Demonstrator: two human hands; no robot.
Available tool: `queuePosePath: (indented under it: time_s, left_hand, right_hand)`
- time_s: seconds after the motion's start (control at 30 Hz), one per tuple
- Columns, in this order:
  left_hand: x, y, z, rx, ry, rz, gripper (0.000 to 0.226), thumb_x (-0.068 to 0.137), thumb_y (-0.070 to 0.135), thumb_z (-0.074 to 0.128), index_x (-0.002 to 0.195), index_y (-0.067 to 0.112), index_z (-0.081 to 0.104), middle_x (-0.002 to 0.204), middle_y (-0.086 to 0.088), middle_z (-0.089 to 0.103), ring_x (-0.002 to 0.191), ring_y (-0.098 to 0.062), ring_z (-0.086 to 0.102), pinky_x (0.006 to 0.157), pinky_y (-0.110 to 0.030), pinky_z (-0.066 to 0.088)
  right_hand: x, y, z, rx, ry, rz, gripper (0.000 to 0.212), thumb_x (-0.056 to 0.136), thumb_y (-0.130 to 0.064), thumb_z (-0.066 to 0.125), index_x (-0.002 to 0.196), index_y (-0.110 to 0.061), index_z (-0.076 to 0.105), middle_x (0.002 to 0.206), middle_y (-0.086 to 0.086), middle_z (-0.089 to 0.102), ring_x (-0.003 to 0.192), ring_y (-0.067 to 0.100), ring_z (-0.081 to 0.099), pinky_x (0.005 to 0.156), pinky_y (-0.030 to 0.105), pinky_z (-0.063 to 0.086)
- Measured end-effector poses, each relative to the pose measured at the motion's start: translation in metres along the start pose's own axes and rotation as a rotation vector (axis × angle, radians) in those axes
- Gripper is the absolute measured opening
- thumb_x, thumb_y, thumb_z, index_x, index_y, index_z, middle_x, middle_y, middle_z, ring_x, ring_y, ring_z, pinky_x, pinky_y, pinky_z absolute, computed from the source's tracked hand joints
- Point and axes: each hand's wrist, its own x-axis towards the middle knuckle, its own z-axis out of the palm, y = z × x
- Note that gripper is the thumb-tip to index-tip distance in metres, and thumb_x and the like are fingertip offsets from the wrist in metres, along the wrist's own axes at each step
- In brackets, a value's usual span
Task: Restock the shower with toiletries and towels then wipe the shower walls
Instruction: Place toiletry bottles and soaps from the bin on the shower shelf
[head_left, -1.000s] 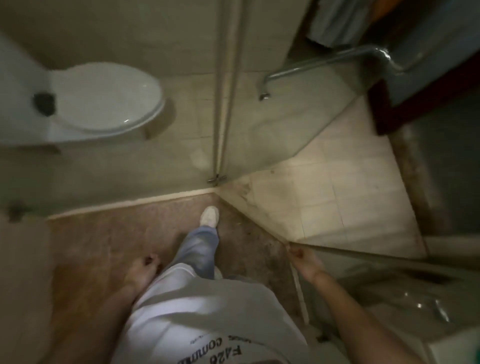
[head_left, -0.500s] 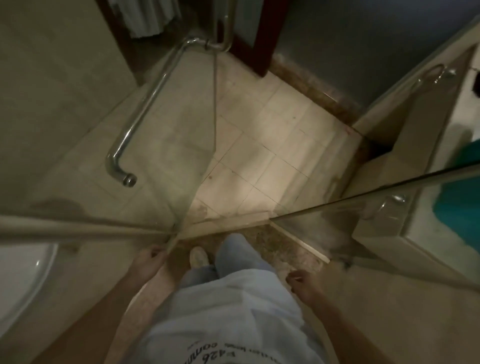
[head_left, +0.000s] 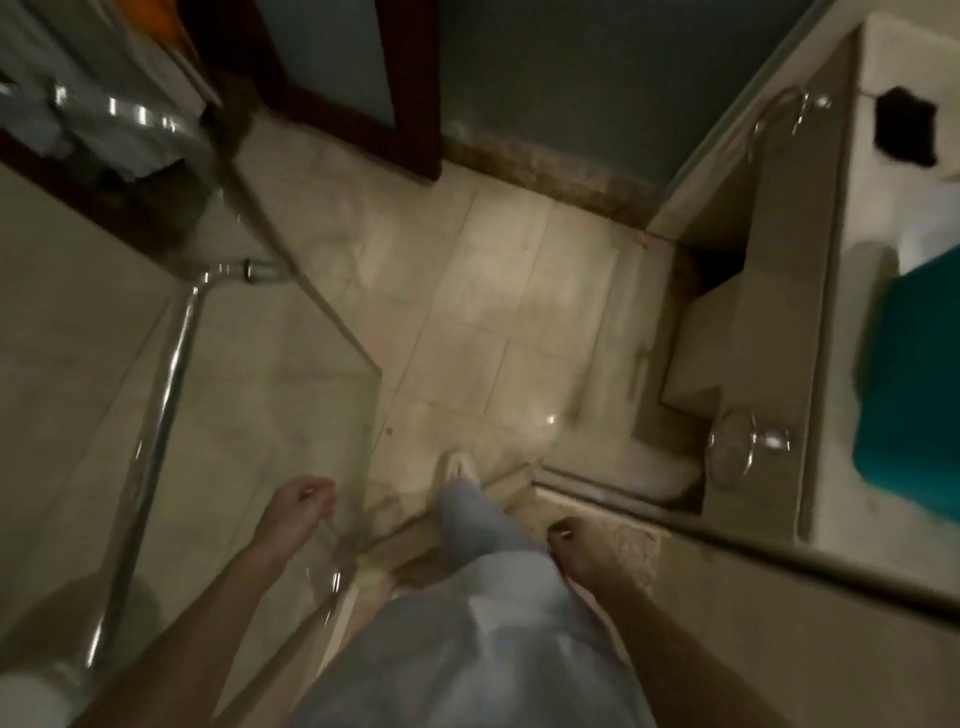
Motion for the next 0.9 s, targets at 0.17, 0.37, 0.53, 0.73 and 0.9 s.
queuePosePath:
  time_s: [0.17, 0.37, 0.53, 0.73, 0.9]
  left_hand:
    - [0.015, 0.049, -0.003, 0.054, -0.032, -0.054, 0.016, 0.100, 0.012, 0.057, 0.111, 0.006, 0.067, 0.106, -0.018, 0.072, 0.087, -0.025, 0.067, 0.069, -0.028, 0.046]
    - [0.039, 0.122, 0.001, 0.063, -0.043, -0.122, 0.017, 0.101, 0.010, 0.055, 0.111, 0.001, 0.066, 0.104, -0.021, 0.071, 0.087, -0.029, 0.065, 0.068, -0.028, 0.043]
    - [0.089, 0.210, 0.029, 0.156, -0.089, -0.095, 0.016, 0.100, 0.013, 0.056, 0.103, 0.004, 0.068, 0.100, -0.017, 0.072, 0.084, -0.027, 0.067, 0.069, -0.029, 0.044]
    - [0.178, 0.344, 0.083, 0.562, -0.193, 0.068, 0.016, 0.096, 0.023, 0.054, 0.092, 0.017, 0.068, 0.098, -0.009, 0.072, 0.086, -0.024, 0.066, 0.077, -0.029, 0.049]
    - [0.208, 0.489, 0.157, 0.935, -0.343, 0.447, 0.013, 0.097, 0.029, 0.058, 0.107, 0.025, 0.064, 0.102, 0.002, 0.065, 0.102, -0.023, 0.065, 0.087, -0.030, 0.051]
  right_hand:
    - [0.046, -0.095, -0.075, 0.149, 0.040, -0.029, 0.021, 0.094, -0.028, 0.064, 0.107, -0.012, 0.069, 0.103, 0.010, 0.072, 0.098, 0.027, 0.069, 0.085, 0.036, 0.055]
    - [0.094, -0.182, -0.172, 0.418, 0.097, -0.013, 0.022, 0.096, -0.022, 0.060, 0.111, -0.009, 0.067, 0.101, 0.013, 0.071, 0.095, 0.031, 0.071, 0.076, 0.037, 0.053]
    - [0.129, -0.202, -0.234, 0.520, 0.188, -0.017, 0.023, 0.098, -0.020, 0.059, 0.114, -0.006, 0.065, 0.097, 0.008, 0.068, 0.095, 0.034, 0.070, 0.071, 0.033, 0.053]
    - [0.164, -0.146, -0.279, 0.699, 0.349, 0.169, 0.028, 0.101, -0.015, 0.056, 0.121, 0.003, 0.060, 0.110, 0.022, 0.067, 0.094, 0.030, 0.066, 0.078, 0.036, 0.054]
    - [0.169, -0.087, -0.281, 0.903, 0.404, 0.396, 0.024, 0.099, -0.014, 0.058, 0.113, 0.004, 0.064, 0.089, 0.014, 0.066, 0.083, 0.030, 0.065, 0.076, 0.039, 0.050]
